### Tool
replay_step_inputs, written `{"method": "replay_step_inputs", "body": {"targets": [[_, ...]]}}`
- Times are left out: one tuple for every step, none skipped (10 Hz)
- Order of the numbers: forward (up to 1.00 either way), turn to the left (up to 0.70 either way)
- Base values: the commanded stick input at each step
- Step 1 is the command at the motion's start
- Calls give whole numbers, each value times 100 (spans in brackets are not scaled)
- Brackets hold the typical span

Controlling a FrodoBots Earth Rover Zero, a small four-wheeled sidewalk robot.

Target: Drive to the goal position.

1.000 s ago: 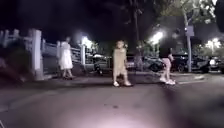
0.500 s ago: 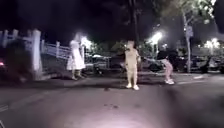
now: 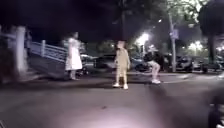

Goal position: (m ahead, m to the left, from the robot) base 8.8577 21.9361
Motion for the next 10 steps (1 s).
{"method": "replay_step_inputs", "body": {"targets": [[45,0],[45,0],[45,0],[45,0],[45,0],[45,0],[45,0],[45,0],[45,0],[45,0]]}}
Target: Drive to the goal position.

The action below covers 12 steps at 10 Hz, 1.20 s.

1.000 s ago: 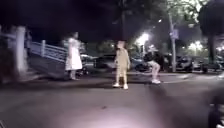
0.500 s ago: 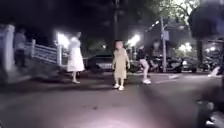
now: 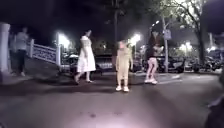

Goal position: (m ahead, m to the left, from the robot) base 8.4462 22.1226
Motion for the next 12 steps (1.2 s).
{"method": "replay_step_inputs", "body": {"targets": [[45,0],[45,0],[45,6],[45,27],[45,27],[45,27],[45,27],[37,30],[27,34],[16,39],[6,43],[0,45]]}}
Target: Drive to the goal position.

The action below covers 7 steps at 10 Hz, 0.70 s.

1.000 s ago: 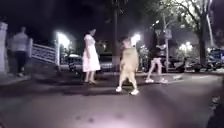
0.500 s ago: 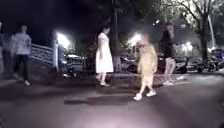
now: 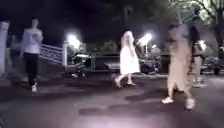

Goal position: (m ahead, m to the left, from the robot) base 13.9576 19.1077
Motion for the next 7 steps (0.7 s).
{"method": "replay_step_inputs", "body": {"targets": [[0,42],[0,27],[0,11],[0,0],[0,0],[0,0],[0,0]]}}
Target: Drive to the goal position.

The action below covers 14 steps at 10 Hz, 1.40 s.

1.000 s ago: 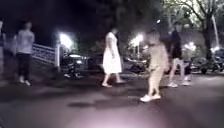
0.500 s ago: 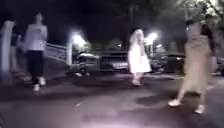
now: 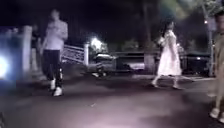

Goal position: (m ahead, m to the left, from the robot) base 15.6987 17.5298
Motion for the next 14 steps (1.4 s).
{"method": "replay_step_inputs", "body": {"targets": [[0,0],[0,0],[0,0],[45,0],[45,0],[45,0],[45,0],[45,0],[45,0],[45,0],[45,0],[45,0],[45,0],[45,0]]}}
